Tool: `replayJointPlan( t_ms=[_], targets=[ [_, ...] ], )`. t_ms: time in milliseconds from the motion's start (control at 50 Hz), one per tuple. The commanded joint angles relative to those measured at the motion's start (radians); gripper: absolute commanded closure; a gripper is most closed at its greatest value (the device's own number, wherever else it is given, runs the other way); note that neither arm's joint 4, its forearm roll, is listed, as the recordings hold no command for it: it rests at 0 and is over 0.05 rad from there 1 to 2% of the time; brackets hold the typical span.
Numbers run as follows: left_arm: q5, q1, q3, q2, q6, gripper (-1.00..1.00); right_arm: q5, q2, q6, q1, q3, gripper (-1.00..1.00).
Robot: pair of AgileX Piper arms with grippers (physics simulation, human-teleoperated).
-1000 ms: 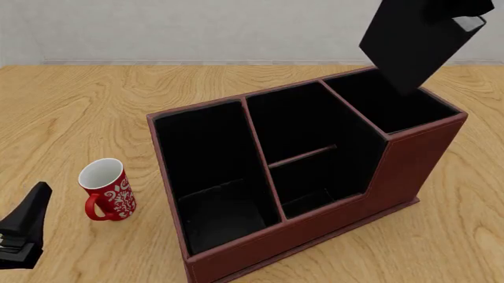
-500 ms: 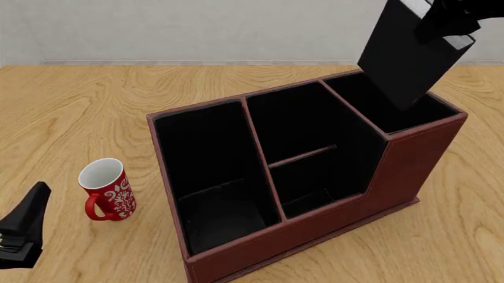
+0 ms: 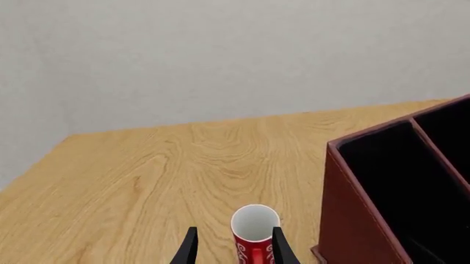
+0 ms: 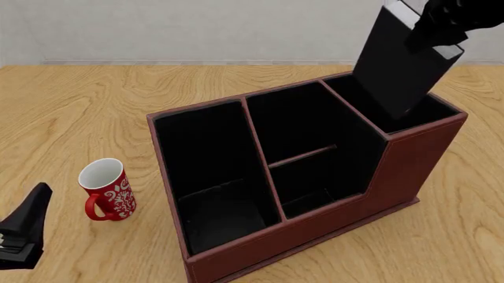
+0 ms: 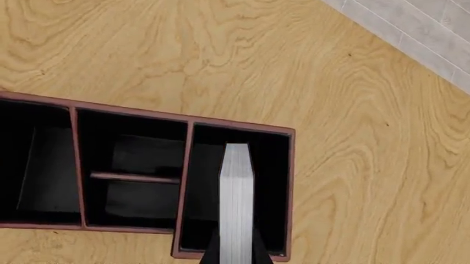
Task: Pick up the book and place it in the right compartment of the caddy.
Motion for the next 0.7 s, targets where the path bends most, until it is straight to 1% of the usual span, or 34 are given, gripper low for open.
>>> replayJointPlan(
  t_ms=[20, 100, 280, 340, 360, 400, 520, 560, 700],
  targets=[
    [0.006, -0.001, 0.000, 0.000, 0.005, -1.00, 0.000, 0.008, 0.033, 0.013, -0.012, 1.00],
    [0.007, -0.003, 0.000, 0.000, 0.004, -1.00, 0.000, 0.017, 0.034, 0.012, -0.014, 1.00],
    [0.011, 0.003, 0.000, 0.000, 0.006, -1.00, 0.000, 0.037, 0.057, 0.027, -0.021, 1.00],
    [0.012, 0.005, 0.000, 0.000, 0.009, -1.00, 0.000, 0.044, 0.052, 0.015, -0.010, 1.00],
    [0.012, 0.005, 0.000, 0.000, 0.009, -1.00, 0.000, 0.046, 0.042, 0.006, -0.007, 1.00],
    [0.015, 0.009, 0.000, 0.000, 0.011, -1.00, 0.000, 0.049, 0.054, 0.011, -0.009, 1.00],
    [0.016, 0.007, 0.000, 0.000, 0.017, -1.00, 0.000, 0.056, 0.050, -0.002, -0.006, 1.00],
    [0.016, 0.007, 0.000, 0.000, 0.016, -1.00, 0.000, 0.058, 0.059, 0.002, -0.004, 1.00],
    [0.019, 0.008, 0.000, 0.000, 0.017, -1.00, 0.000, 0.073, 0.061, -0.002, -0.008, 1.00]
  ],
)
